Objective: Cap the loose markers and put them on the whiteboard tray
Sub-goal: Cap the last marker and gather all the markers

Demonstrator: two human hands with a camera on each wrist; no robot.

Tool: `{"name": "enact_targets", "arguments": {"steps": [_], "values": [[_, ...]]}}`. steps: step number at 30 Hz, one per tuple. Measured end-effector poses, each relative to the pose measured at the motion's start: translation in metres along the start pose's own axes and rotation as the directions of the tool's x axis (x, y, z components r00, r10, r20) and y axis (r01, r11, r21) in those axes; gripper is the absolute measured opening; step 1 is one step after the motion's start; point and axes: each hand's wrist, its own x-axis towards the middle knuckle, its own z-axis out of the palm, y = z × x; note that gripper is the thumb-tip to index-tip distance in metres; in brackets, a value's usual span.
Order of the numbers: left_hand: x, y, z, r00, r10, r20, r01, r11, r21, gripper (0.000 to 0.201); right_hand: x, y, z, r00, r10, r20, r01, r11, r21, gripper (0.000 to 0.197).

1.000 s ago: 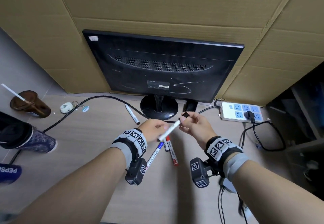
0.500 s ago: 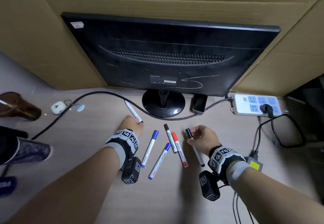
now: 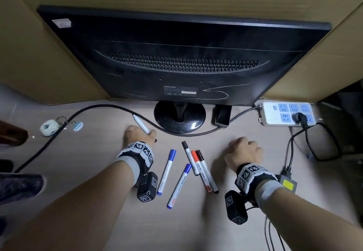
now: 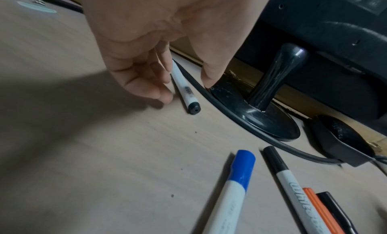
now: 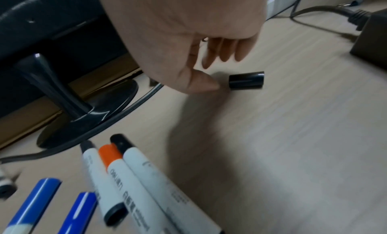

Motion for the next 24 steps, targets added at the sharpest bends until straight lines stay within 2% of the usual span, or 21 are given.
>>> {"name": "enact_targets", "arguments": {"steps": [3,5,8,11,17,22,24], "values": [[0.003,0.001,0.005,1.000,-0.014,0.004,0.014,1.000,-0.021,0.053,0.001,0.005,0.004,0.991,0.119,0.059,-0.120,0.993,0.018,0.038],[0.004,0.001,0.006,1.000,-0.024,0.020,0.025,0.999,-0.022,0.056,0.004,0.009,0.009,0.990,0.109,0.092,-0.116,0.991,0.068,0.039],[0.008,-0.004,0.007,0.998,-0.038,0.052,0.037,0.999,0.014,0.057,0.006,0.010,0.011,0.990,0.020,0.139,-0.045,0.983,0.176,0.039],[0.008,-0.009,0.004,0.996,-0.055,0.069,0.052,0.997,0.050,0.049,0.003,0.000,0.012,0.984,-0.105,0.143,0.055,0.948,0.315,0.036],[0.000,-0.018,-0.021,0.986,-0.072,0.149,0.060,0.995,0.083,0.040,-0.016,-0.034,0.013,0.938,-0.262,0.225,0.139,0.882,0.450,0.025],[-0.018,-0.035,-0.049,0.970,0.004,0.244,-0.034,0.992,0.121,0.046,-0.031,-0.050,0.005,0.911,-0.376,0.171,0.228,0.803,0.551,0.017],[-0.028,-0.040,-0.056,0.965,0.059,0.255,-0.088,0.991,0.103,0.040,-0.036,-0.051,0.003,0.888,-0.424,0.177,0.253,0.773,0.582,0.028]]}}
